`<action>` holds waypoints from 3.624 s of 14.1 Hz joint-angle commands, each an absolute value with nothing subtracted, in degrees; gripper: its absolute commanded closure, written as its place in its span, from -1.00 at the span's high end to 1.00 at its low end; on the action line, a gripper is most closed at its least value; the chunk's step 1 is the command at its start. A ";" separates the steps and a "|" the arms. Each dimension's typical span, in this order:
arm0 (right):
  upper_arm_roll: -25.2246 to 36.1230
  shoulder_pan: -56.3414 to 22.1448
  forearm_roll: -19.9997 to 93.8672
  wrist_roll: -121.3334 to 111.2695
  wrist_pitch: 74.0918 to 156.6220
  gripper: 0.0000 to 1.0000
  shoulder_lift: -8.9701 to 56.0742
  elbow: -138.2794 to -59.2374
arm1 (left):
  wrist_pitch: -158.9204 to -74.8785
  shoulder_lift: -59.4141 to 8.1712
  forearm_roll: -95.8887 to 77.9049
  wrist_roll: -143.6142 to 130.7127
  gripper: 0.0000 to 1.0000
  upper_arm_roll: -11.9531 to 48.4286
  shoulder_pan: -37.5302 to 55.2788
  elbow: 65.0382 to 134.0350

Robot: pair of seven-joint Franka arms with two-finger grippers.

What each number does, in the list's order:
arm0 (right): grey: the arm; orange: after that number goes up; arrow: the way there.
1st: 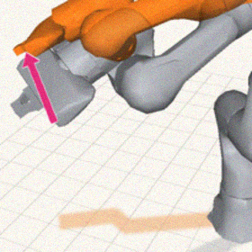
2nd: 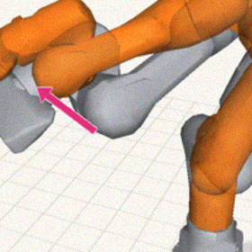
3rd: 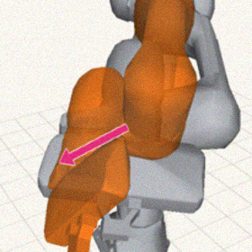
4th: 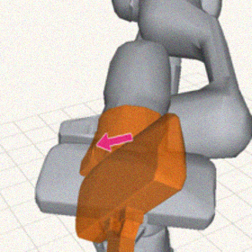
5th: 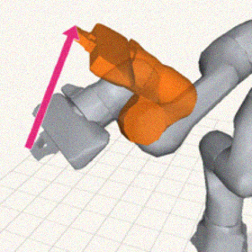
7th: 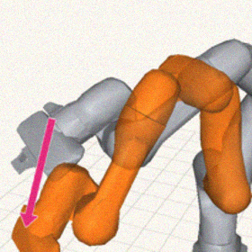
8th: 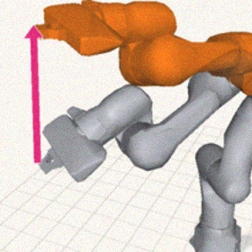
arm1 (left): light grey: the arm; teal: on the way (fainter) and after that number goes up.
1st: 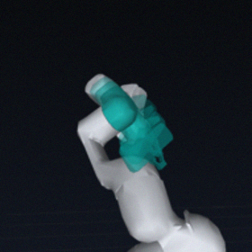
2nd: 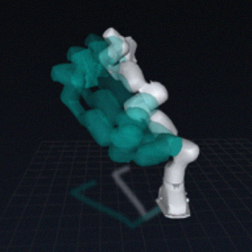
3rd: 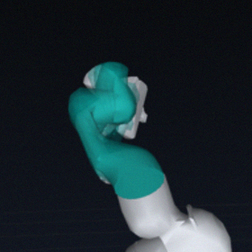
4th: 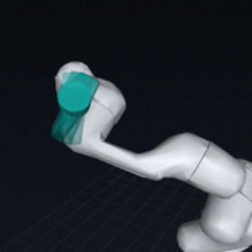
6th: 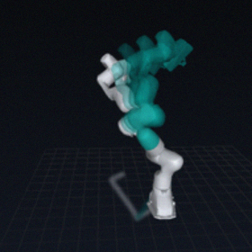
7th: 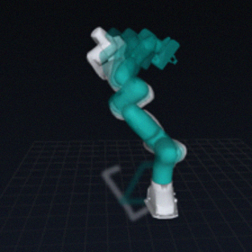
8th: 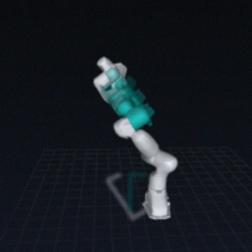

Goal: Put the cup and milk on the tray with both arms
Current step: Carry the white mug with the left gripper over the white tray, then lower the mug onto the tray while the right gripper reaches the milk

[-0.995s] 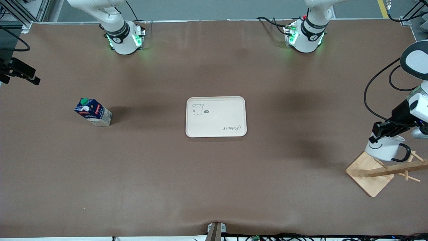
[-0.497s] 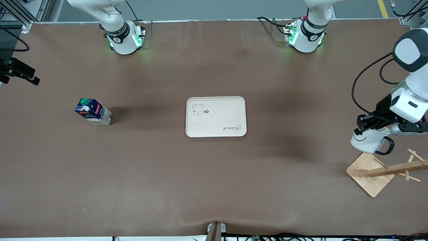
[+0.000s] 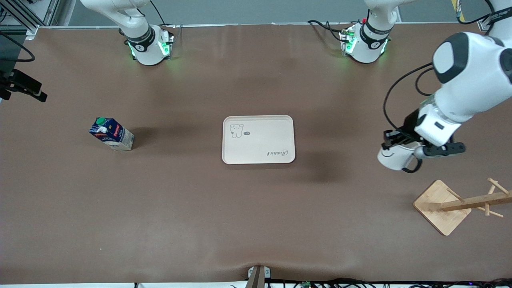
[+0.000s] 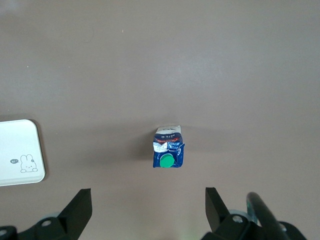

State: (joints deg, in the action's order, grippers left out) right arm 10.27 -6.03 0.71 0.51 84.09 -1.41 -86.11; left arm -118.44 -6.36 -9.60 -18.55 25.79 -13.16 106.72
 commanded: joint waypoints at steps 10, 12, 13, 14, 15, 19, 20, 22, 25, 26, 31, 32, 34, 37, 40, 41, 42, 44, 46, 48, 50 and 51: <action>10.19 -5.36 -0.70 0.62 84.02 1.00 1.05 -85.43 | -112.76 -24.59 -4.92 -52.72 -1.00 26.02 7.55 94.40; 10.20 -5.45 -0.62 0.62 83.50 1.00 1.32 -85.43 | -112.76 -27.93 -5.18 -55.10 -1.00 25.84 10.36 92.56; 10.20 -5.36 -0.62 0.53 83.41 1.00 1.32 -85.60 | -112.76 -29.95 -5.36 -56.15 -1.00 25.93 10.81 91.50; 10.20 -5.19 -0.70 0.53 83.58 1.00 1.49 -85.61 | -112.76 -31.88 -5.71 -57.21 -1.00 25.93 11.16 90.71; 10.20 -4.66 -0.62 0.53 83.58 1.00 2.36 -85.69 | -112.76 -33.56 -6.15 -58.43 -1.00 25.93 11.86 90.27; 10.20 -3.08 -0.97 -0.09 83.85 1.00 5.45 -85.52 | -113.55 -38.58 -6.42 -63.19 -1.00 25.84 15.90 88.86; 10.20 -2.99 -0.97 -0.09 83.85 1.00 5.45 -85.43 | -113.73 -39.37 -6.24 -63.11 -1.00 25.84 16.87 88.77; 10.20 -2.81 -0.35 0.09 83.93 1.00 5.54 -85.34 | -116.17 -39.99 -5.98 -63.02 -1.00 25.67 18.80 89.03; 10.20 -3.25 0.96 1.05 83.76 1.00 5.62 -87.70 | -118.65 -41.57 -5.71 -62.93 -1.00 25.58 19.33 89.38; 10.11 -3.16 1.05 1.14 83.85 1.00 5.36 -88.41 | -119.09 -42.01 -5.71 -62.84 -1.00 25.58 19.42 89.38; 10.11 -3.08 1.32 1.41 83.14 1.00 4.75 -90.08 | -119.79 -43.77 -5.54 -62.31 -1.00 25.40 19.42 89.38; 10.19 -2.55 1.41 1.49 83.06 1.00 4.66 -90.70 | -119.88 -43.86 -5.54 -62.23 -1.00 25.40 19.42 89.38; 10.19 -1.41 3.41 1.41 85.50 1.00 2.38 -96.39 | -119.88 -44.12 -5.71 -62.23 -0.53 25.14 19.34 89.38; 9.93 -1.67 5.01 1.41 93.66 1.00 -2.79 -107.54 | -119.88 -44.30 -5.71 -62.93 0.41 24.43 19.34 89.30; 9.84 -1.67 4.92 1.32 101.49 1.00 -5.36 -117.30 | -119.88 -44.03 -5.71 -62.93 1.00 24.35 19.25 89.03; 9.93 -1.41 4.92 1.32 104.12 1.00 -5.36 -119.94 | -119.88 -43.77 -5.71 -63.02 1.00 24.35 19.07 88.77; 9.93 -1.32 4.92 1.32 107.20 1.00 -5.36 -122.75 | -119.80 -43.42 -5.71 -63.19 1.00 24.35 18.99 88.68; 9.76 -2.02 4.92 1.41 113.35 1.00 -5.36 -127.33 | -119.27 -42.02 -5.71 -63.19 1.00 24.35 18.63 88.59; 9.84 -2.37 4.92 1.32 117.40 1.00 -5.01 -129.63 | -119.09 -40.00 -5.71 -64.68 1.00 24.35 18.28 88.59; 9.84 -2.29 4.57 1.23 121.70 1.00 -4.31 -131.56 | -117.52 -36.67 -5.54 -65.39 1.00 23.21 17.84 88.59; 9.84 -2.11 4.31 0.62 127.76 1.00 -2.91 -134.19 | -114.63 -31.75 -5.45 -65.13 1.00 20.41 17.49 88.59; 9.84 -2.02 4.31 0.44 130.05 1.00 -2.03 -135.17 | -113.22 -29.81 -5.19 -65.04 1.00 18.56 17.49 88.25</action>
